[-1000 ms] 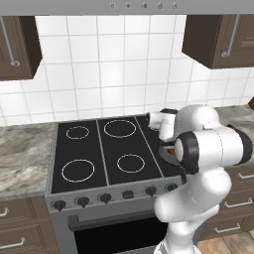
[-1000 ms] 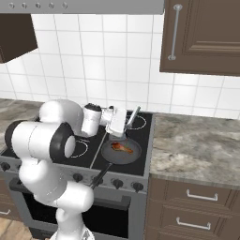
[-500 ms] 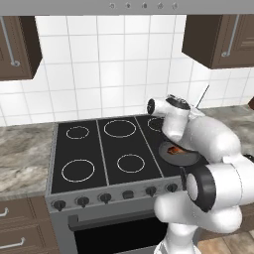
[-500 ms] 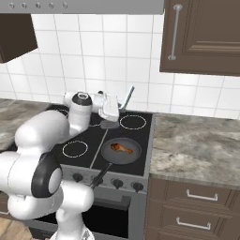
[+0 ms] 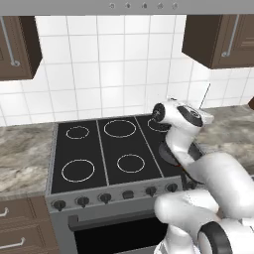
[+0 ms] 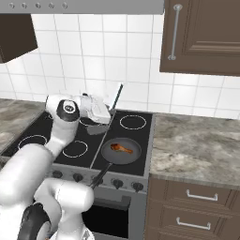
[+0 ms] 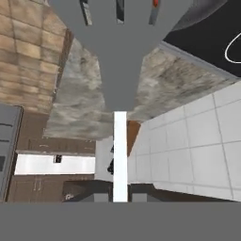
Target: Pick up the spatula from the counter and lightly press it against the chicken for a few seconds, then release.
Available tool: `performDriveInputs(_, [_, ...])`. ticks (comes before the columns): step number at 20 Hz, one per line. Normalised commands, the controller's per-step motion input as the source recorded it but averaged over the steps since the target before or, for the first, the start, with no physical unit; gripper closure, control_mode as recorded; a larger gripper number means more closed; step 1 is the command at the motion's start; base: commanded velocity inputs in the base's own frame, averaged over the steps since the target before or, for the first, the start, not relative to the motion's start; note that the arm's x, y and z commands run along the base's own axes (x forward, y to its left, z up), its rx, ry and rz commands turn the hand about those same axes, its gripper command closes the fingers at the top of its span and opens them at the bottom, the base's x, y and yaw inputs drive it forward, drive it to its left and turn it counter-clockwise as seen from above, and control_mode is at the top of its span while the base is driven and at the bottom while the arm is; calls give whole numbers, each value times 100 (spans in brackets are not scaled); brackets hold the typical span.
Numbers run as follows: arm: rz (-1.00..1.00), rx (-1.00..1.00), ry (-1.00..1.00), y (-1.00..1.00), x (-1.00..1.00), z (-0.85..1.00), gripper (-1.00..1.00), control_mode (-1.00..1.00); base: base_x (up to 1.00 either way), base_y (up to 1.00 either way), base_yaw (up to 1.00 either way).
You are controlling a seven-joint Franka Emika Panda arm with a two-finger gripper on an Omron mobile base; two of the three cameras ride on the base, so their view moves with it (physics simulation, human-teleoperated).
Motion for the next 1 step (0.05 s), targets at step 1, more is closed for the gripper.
performDriveInputs(1, [21,0,-8,30,-100,1,100,-100,0,0,0])
